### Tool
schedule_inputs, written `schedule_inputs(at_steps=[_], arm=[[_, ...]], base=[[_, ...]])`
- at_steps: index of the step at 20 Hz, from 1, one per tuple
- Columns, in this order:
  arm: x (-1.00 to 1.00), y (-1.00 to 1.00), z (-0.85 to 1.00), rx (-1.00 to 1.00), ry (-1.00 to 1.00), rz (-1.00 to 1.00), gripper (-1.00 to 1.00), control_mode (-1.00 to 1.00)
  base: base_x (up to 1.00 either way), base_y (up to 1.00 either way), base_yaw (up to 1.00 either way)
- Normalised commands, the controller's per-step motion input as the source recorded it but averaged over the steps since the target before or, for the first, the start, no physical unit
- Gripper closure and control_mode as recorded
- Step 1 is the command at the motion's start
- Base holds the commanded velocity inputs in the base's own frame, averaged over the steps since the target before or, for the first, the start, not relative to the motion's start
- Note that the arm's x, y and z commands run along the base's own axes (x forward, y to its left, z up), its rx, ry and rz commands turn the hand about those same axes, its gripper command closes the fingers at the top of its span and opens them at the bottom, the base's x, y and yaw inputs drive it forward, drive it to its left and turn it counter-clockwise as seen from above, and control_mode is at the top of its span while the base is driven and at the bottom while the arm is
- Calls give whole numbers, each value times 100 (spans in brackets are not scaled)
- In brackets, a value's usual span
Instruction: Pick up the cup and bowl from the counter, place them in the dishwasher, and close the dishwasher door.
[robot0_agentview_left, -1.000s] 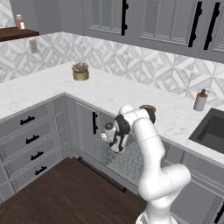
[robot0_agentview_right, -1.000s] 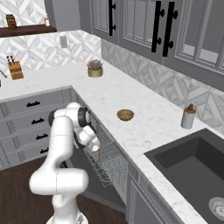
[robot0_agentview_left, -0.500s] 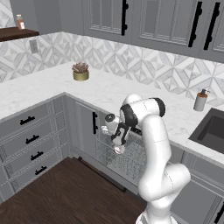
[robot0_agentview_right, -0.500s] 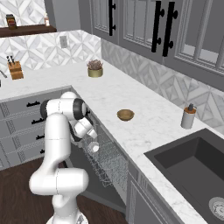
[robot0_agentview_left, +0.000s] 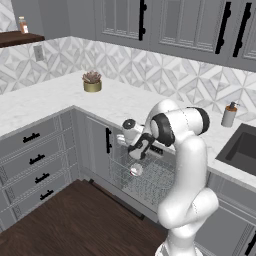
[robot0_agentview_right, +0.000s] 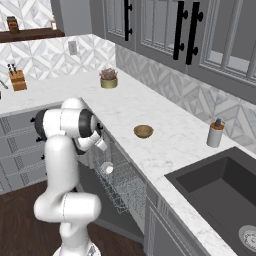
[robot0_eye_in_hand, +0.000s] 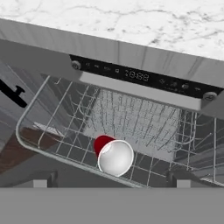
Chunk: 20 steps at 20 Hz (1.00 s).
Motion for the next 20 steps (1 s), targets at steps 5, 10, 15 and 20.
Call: schedule_inputs(at_steps=[5,10,15,20], arm=[[1,0,100,6,22,0,-100,-100],[28,-33,86,-1,30,14,-100,-100],[16,-21,88,-18,22,20,-100,-100],[10,-59,-19,-3,-3,20,-100,-100]], base=[[0,0,0],[0,0,0],[0,0,0],[0,0,0]])
